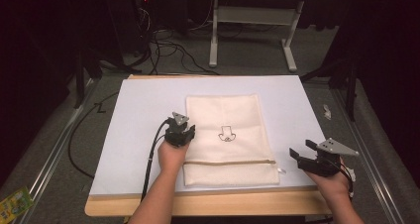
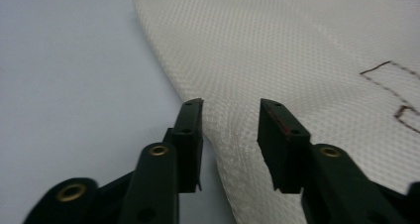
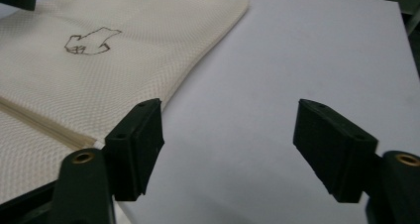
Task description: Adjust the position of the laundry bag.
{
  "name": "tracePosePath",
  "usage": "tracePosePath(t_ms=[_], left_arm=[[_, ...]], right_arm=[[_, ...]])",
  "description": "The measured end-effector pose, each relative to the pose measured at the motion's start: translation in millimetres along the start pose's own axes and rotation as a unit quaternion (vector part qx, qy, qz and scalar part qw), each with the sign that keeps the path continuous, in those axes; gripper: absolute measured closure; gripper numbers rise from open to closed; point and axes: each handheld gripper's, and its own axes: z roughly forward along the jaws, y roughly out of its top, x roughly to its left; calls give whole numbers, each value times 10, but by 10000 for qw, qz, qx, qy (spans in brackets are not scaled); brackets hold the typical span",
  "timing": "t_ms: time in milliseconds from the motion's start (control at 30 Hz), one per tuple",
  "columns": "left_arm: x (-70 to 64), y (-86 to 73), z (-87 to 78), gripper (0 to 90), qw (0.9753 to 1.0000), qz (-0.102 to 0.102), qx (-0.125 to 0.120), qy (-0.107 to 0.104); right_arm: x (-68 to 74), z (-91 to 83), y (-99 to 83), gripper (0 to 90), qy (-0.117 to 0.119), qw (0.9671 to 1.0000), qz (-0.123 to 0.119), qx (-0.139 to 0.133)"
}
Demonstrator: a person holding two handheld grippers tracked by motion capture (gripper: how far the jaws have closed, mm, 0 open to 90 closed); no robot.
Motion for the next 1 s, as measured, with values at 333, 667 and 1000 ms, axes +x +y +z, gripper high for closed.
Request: tracePosePath(t_ms=[333,667,1000], left_arm=[[93,-562,-1011,368,9985,440,-208,-230],[244,-628,-1035,352,9994,-97,-232,-245],[124,-595,-1014,351,9982,406,-378,-247]], right_arm=[[71,1,-11,385,219,9997,-50,28],[206,166,-35,520,447,9974,-117,551],[421,199,18,900,699,9943,-323,738]])
